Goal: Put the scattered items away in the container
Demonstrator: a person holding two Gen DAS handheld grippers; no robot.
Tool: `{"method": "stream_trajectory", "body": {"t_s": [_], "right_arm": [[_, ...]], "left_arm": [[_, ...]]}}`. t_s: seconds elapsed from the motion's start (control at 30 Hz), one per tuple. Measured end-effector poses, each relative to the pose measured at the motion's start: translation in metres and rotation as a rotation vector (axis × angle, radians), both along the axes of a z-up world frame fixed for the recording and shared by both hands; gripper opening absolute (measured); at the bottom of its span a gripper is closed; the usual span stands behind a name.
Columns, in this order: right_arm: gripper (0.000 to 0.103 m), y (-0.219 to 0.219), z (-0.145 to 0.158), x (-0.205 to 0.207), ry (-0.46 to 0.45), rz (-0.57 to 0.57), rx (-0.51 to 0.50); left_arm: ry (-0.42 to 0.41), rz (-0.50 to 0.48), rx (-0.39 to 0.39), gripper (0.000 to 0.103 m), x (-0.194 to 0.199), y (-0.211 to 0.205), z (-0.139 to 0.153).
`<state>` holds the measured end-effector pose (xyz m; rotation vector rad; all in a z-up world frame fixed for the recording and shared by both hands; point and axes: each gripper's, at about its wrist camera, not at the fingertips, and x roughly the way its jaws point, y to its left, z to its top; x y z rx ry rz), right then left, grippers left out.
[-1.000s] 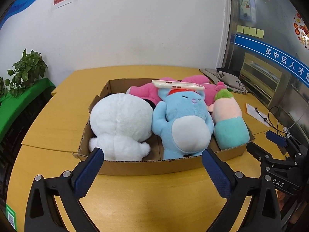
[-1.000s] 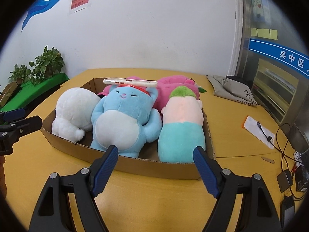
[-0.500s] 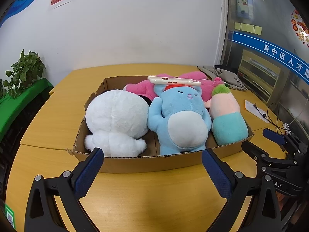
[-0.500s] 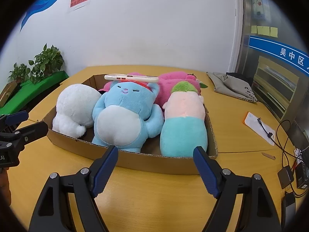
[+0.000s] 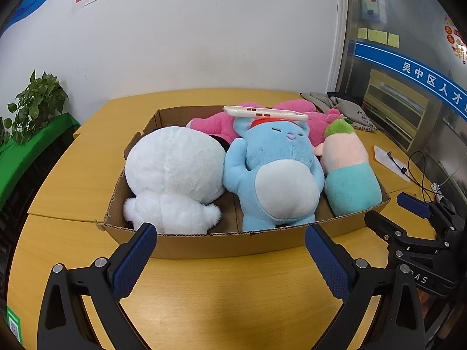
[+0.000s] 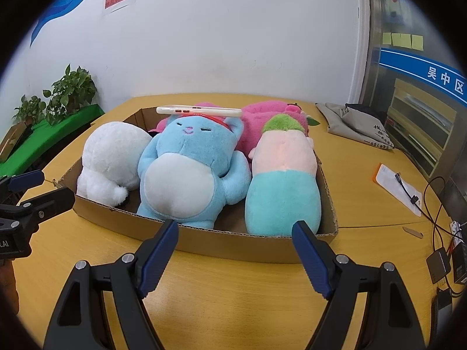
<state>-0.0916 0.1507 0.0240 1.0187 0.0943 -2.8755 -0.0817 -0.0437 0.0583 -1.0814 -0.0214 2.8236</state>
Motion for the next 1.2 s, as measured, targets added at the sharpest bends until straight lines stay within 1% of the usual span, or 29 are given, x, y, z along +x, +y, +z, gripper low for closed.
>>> {"method": "stream_trajectory", "body": {"t_s": [0.3, 0.7, 0.83, 1.03, 1.2], "right_arm": [[0.08, 0.002, -0.004, -0.004, -0.003, 0.001, -0.003], [0.08, 0.006, -0.004, -0.009, 0.003, -0.011, -0.012], [0.08, 0.007, -0.003, -0.009, 0.016, -0.017, -0.009], [0.08, 0.005, -0.004, -0.009, 0.01, -0.009, -0.009], [0.08, -0.001, -0.005, -0.008, 0.007, 0.004, -0.005]], "left_arm": [[-0.015, 0.014, -0.004, 0.103, -0.006, -0.001, -0.006], [-0.038, -0.005, -0.018, 0.103, -0.009, 0.005, -0.013], [-0.048, -0.005, -0.005, 0.103, -0.011, 0.005, -0.016], [-0.063, -0.003, 0.009, 0.103, -0.01, 0.004, -0.019], [-0.048, 0.011, -0.007, 0.103, -0.006, 0.003, -0.019]]}}
